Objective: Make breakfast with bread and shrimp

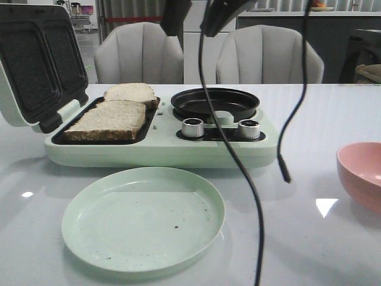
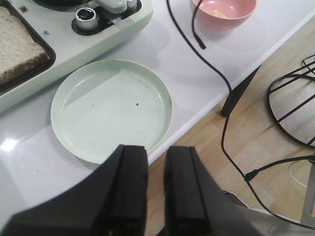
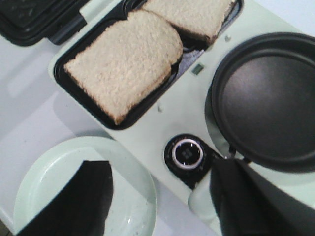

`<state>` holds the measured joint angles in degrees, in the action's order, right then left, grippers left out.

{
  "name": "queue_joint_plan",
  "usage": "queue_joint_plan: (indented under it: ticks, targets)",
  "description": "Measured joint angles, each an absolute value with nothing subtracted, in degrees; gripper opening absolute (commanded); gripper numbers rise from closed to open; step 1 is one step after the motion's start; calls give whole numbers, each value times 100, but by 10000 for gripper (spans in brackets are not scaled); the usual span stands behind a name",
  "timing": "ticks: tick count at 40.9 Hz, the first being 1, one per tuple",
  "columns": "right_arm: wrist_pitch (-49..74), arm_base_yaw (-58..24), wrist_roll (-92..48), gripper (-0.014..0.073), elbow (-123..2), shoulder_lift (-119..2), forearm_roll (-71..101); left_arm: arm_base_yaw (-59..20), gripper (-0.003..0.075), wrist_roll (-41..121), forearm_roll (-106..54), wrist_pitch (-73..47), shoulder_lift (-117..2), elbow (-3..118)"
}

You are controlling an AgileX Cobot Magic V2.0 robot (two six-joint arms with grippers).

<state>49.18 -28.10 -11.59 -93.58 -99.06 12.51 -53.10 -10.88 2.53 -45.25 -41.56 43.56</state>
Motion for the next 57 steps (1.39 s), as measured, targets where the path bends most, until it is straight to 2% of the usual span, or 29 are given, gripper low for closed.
queue_joint_plan:
  ticks: [10, 18, 32, 40, 44, 57]
  targets:
    - [4720, -2810, -1026, 515, -7611, -8397, 965, -5310, 194, -1088, 240, -4525, -4156, 4356]
    - [4706, -2810, -317, 515, -6297, -7220, 325, -5310, 194, -1088, 240, -4525, -4156, 4356]
    - [4580, -2810, 0, 515, -4448, -5357, 55, -5310, 194, -1088, 240, -4525, -4156, 4356]
    - [4450, -2810, 0, 515, -3869, -4622, 55, -5310, 172, -1088, 240, -4525, -4156, 4356]
    - [4415, -2810, 30, 515, -3753, -4392, 55, -5310, 92, -1088, 299, -4525, -4156, 4356]
    - [4403, -2810, 30, 515, -3732, -4296, 55, -5187, 100, -1088, 732, -4837, -4679, 4627]
